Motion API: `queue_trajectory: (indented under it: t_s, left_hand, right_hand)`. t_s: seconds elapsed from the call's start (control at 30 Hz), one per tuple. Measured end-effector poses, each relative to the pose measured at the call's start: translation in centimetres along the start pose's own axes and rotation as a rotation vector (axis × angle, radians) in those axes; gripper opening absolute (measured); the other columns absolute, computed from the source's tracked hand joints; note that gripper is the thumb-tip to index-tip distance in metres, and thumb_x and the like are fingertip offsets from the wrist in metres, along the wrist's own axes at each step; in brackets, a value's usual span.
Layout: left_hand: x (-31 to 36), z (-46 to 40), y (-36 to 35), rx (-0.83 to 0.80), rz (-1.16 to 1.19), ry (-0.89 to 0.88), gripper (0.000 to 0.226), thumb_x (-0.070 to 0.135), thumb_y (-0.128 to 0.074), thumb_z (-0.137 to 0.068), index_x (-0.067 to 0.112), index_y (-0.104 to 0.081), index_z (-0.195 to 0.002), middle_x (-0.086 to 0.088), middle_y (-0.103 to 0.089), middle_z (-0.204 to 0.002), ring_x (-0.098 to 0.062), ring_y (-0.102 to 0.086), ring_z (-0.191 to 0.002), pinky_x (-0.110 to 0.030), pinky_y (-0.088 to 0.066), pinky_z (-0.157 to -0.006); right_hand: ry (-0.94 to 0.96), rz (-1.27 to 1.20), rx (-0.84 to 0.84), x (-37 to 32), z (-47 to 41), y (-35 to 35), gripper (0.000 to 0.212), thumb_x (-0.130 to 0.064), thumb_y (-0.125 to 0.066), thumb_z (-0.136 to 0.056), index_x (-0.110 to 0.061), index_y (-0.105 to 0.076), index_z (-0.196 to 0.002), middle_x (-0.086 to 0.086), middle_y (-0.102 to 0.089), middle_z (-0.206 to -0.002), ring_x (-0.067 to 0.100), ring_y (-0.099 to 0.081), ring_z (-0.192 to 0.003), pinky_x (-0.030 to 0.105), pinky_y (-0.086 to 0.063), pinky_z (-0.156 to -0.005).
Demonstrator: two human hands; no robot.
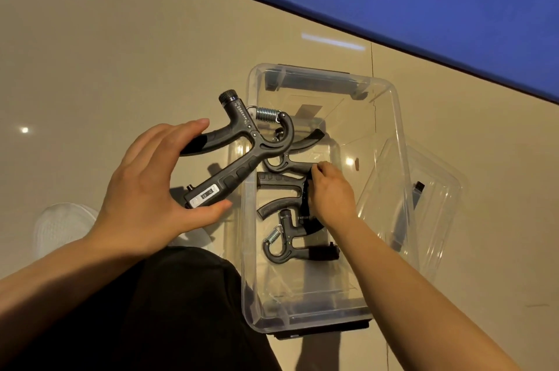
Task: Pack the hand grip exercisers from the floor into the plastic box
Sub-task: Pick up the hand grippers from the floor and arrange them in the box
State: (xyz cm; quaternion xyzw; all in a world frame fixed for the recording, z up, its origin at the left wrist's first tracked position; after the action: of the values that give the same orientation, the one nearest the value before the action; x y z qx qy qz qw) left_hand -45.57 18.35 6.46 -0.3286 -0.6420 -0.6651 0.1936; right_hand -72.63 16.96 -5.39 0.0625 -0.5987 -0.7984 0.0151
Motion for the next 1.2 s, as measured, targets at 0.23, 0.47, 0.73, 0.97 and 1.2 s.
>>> queue_trajectory:
  t_s: [0.23,0.47,0.73,0.97,1.2]
  left_hand:
    - [-0.1,0.1,-0.1,-0.017,-0.051,-0.011,0.088,0.060,-0.060,-0.061,0.021,-0.039,-0.138,-0.004,-0.052,-0.128,-0.023,-0.045,-0.118,-0.030,-0.032,-0.095]
    - [-0.3,0.4,-0.5,-0.037,-0.059,0.003,0.087,0.061,-0.059,-0.064,0.021,-0.038,-0.139,-0.002,-0.050,-0.130,-0.022,-0.042,-0.120,-0.027,-0.029,-0.096]
    - [-0.1,0.5,-0.5,-0.036,-0.094,-0.006,0.087,0.060,-0.059,-0.065,0.021,-0.036,-0.140,-0.003,-0.047,-0.133,-0.027,-0.040,-0.124,-0.030,-0.026,-0.100]
    - [0.0,0.6,-0.6,-0.044,-0.102,-0.034,0.084,0.057,-0.059,-0.067,0.018,-0.038,-0.138,-0.006,-0.047,-0.130,-0.028,-0.040,-0.121,-0.028,-0.025,-0.100]
    - [0.4,0.6,-0.6,-0.040,-0.108,-0.039,0.083,0.057,-0.057,-0.069,0.017,-0.037,-0.138,-0.006,-0.047,-0.129,-0.028,-0.039,-0.121,-0.024,-0.021,-0.100]
  right_hand:
    - [0.069,0.013,-0.245,0.0,-0.1,1.2,0.050,-0.038,-0.052,-0.092,-0.009,-0.044,-0.131,0.011,-0.044,-0.132,0.030,-0.045,-0.118,0.039,-0.042,-0.097]
    - [0.170,0.076,-0.292,-0.5,2.6,3.0,0.026,-0.032,-0.052,-0.092,-0.012,-0.060,-0.108,0.006,-0.062,-0.106,0.025,-0.058,-0.094,0.031,-0.041,-0.072]
    - [0.228,0.325,-0.483,-0.2,4.4,0.2,0.032,-0.016,-0.049,-0.089,-0.015,-0.053,-0.120,0.003,-0.058,-0.118,0.024,-0.050,-0.110,0.033,-0.038,-0.088]
    - [0.334,0.455,-0.431,-0.6,4.2,0.0,0.028,-0.024,-0.050,-0.091,-0.017,-0.059,-0.117,0.002,-0.057,-0.117,0.024,-0.046,-0.111,0.036,-0.033,-0.090]
    - [0.398,0.511,-0.391,-0.8,4.6,0.5,0.027,-0.019,-0.044,-0.094,-0.016,-0.059,-0.116,0.004,-0.057,-0.114,0.024,-0.046,-0.107,0.036,-0.032,-0.088]
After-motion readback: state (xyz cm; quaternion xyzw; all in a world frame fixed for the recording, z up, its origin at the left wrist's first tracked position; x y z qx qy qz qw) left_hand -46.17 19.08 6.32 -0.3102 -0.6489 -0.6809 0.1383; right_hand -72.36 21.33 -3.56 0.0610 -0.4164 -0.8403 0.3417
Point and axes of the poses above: each hand's wrist, its own z-axis away from the middle knuckle, its own y-axis out of the back of the hand, x = y × z, the point moved 3 cm from there along -z, towards the middle knuckle
